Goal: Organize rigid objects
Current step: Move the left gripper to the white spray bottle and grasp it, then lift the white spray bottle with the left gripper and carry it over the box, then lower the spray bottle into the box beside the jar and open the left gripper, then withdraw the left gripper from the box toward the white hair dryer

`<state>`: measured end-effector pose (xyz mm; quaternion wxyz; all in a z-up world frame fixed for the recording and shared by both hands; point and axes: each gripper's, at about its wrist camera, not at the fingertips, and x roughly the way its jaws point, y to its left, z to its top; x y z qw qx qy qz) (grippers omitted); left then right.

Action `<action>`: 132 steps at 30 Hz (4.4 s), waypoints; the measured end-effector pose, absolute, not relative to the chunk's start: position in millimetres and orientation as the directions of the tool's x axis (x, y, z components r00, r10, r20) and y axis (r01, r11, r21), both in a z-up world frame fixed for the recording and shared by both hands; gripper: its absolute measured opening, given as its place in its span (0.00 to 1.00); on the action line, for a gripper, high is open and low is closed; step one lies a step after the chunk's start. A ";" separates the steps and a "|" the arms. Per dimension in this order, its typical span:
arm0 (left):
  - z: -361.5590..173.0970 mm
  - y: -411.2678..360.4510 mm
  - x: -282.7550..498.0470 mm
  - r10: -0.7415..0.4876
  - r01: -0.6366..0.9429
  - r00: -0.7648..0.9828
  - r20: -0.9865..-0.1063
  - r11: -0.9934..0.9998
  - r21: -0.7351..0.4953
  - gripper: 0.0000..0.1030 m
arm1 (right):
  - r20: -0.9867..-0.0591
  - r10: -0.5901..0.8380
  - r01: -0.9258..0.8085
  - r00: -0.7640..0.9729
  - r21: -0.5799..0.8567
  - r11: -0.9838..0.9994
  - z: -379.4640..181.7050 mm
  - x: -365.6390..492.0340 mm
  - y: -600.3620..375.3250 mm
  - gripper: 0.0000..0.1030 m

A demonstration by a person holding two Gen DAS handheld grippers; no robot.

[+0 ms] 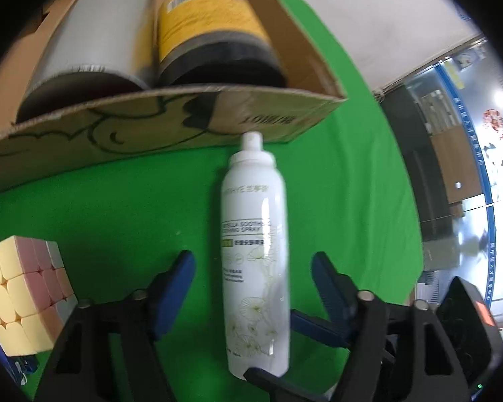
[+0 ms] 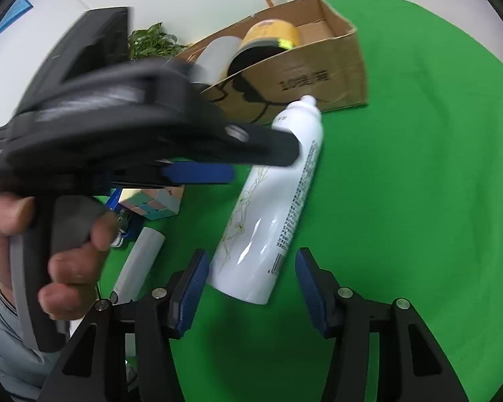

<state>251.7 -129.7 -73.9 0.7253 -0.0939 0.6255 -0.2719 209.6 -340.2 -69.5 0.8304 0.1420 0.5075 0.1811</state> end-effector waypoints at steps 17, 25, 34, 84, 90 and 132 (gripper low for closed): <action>-94.8 -153.5 222.5 -0.582 0.190 -0.097 -0.807 0.786 -0.589 0.44 | -0.876 0.382 -0.291 0.295 0.299 0.909 -61.2 192.4 -351.6 0.48; -95.4 -160.5 233.4 -0.584 0.205 -0.079 -0.808 0.783 -0.587 0.48 | -0.913 0.270 -0.249 0.306 0.197 0.948 -49.0 192.3 -367.4 0.47; -97.4 -150.2 239.4 -0.606 0.203 -0.055 -0.794 0.772 -0.603 0.45 | -0.921 0.186 -0.213 0.343 0.116 0.970 -57.8 210.8 -343.1 0.46; -21.6 -180.5 433.6 -0.562 0.249 0.030 -0.827 0.805 -0.538 0.44 | -0.890 0.195 -0.229 0.413 0.106 0.968 8.1 440.2 -352.1 0.44; -19.3 -193.7 433.8 -0.512 0.273 0.027 -0.859 0.830 -0.486 0.44 | -0.884 0.168 -0.192 0.436 0.091 0.977 13.5 430.1 -353.0 0.45; 157.3 57.7 111.0 -0.153 0.185 0.828 -0.539 0.983 0.006 0.85 | -0.574 0.075 -0.137 0.816 -0.065 0.988 93.9 148.1 -256.5 0.96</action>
